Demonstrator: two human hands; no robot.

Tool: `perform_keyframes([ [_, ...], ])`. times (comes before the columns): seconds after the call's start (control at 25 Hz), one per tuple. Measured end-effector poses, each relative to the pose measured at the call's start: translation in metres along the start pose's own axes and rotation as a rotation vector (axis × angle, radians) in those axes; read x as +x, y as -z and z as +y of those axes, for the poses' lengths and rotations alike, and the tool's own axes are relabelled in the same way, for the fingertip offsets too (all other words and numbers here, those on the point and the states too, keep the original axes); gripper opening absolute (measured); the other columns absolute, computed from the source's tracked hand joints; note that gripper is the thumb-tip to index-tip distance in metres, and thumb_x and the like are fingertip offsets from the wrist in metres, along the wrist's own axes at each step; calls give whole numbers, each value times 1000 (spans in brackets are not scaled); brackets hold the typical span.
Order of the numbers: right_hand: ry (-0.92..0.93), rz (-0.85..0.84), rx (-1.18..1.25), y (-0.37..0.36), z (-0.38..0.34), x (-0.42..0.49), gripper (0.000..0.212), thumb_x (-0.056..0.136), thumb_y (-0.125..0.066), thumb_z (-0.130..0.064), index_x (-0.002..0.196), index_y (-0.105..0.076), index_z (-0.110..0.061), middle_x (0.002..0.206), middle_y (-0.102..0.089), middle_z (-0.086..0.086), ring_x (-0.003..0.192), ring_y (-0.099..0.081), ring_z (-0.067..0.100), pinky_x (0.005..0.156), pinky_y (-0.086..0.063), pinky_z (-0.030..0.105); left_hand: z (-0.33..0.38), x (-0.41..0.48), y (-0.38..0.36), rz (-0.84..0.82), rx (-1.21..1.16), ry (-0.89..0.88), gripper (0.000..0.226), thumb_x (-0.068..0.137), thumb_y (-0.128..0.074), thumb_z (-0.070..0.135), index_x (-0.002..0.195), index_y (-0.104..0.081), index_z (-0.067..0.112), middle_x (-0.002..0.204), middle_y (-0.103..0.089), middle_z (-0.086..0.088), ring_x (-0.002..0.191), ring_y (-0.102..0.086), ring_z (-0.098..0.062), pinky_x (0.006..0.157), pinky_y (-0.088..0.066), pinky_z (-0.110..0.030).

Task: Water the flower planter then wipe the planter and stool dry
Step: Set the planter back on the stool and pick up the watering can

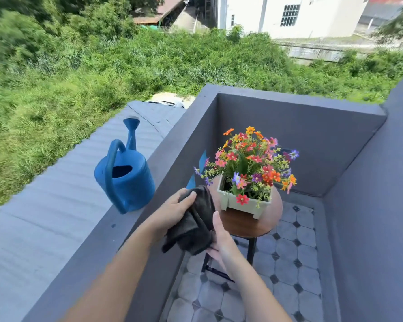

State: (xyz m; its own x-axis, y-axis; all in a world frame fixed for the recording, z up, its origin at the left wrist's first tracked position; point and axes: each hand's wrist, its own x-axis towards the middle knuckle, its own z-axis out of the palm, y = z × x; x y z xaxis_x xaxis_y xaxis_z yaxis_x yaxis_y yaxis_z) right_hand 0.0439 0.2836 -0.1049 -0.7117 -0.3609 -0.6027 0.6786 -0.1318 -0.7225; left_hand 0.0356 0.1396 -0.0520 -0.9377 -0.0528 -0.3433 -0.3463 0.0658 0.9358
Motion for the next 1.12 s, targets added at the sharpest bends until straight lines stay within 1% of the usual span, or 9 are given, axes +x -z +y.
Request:
perform_keyframes([
  [0.04, 66, -41, 34, -10, -18, -3, 40, 95, -45, -52, 115, -58, -20, 114, -67, -3, 103, -63, 14, 75, -55, 19, 18, -6, 3, -29, 1, -50, 16, 99, -47, 28, 97, -61, 20, 86, -68, 11, 80, -64, 1, 73, -51, -14],
  [0.16, 341, -85, -39, -28, -50, -5, 53, 71, -71, -57, 112, -66, -23, 112, -73, 3, 106, -68, 20, 92, -54, 36, 68, -23, 13, -43, 61, -187, 21, 97, -51, 26, 106, -64, 12, 93, -69, 2, 87, -64, -6, 77, -53, -19],
  [0.24, 588, -45, -125, -36, -77, -8, 29, 77, -75, -44, 97, -70, -24, 110, -70, 8, 102, -67, 19, 93, -53, 33, 96, -32, 29, 24, 178, -300, 22, 92, -60, 30, 100, -67, 11, 90, -67, -3, 83, -62, -11, 76, -51, -25],
  [0.32, 804, 31, -295, -44, -115, -18, 7, 88, -67, -27, 90, -63, -22, 95, -67, 3, 88, -63, 10, 79, -51, 21, 113, -37, 48, 99, 227, -412, 25, 88, -62, 32, 91, -67, 7, 83, -63, -5, 79, -58, -12, 74, -46, -26],
  [0.48, 1119, 9, -763, -74, -182, -44, 17, 88, -66, -34, 88, -61, -17, 73, -65, -9, 66, -59, 7, 60, -47, 21, 118, -47, 77, 271, -6, -437, 19, 90, -57, 27, 89, -62, 8, 81, -59, -2, 76, -57, -13, 79, -45, -32],
  [0.6, 1183, -102, -962, -107, -200, -38, 25, 86, -66, -40, 91, -64, -16, 74, -63, -3, 67, -56, 13, 64, -43, 20, 110, -43, 99, 479, -103, -487, 19, 97, -48, 17, 84, -62, 20, 80, -63, 3, 77, -57, -11, 73, -47, -28],
  [0.8, 990, -260, -1116, -145, -199, 25, 29, 90, -60, -43, 74, -59, -19, 62, -53, -7, 54, -47, 3, 55, -36, 22, 86, -24, 148, 808, 542, -380, 17, 95, -52, 28, 93, -66, 19, 79, -61, 2, 82, -55, -20, 73, -38, -31],
  [1.0, 857, -243, -1157, -166, -194, 88, 38, 90, -59, -45, 88, -64, -8, 77, -62, 0, 71, -57, 14, 63, -45, 27, 60, 3, 180, 631, 180, -167, 12, 88, -53, 43, 93, -60, 36, 93, -71, -9, 86, -67, -31, 77, -55, -46],
  [1.12, 746, -184, -1292, -166, -178, 124, 38, 90, -57, -46, 112, -63, -16, 101, -63, 3, 97, -60, 23, 84, -49, 36, 47, 21, 180, 654, 233, -5, 10, 91, -54, 36, 101, -55, 32, 94, -65, -8, 87, -64, -26, 71, -52, -37],
])
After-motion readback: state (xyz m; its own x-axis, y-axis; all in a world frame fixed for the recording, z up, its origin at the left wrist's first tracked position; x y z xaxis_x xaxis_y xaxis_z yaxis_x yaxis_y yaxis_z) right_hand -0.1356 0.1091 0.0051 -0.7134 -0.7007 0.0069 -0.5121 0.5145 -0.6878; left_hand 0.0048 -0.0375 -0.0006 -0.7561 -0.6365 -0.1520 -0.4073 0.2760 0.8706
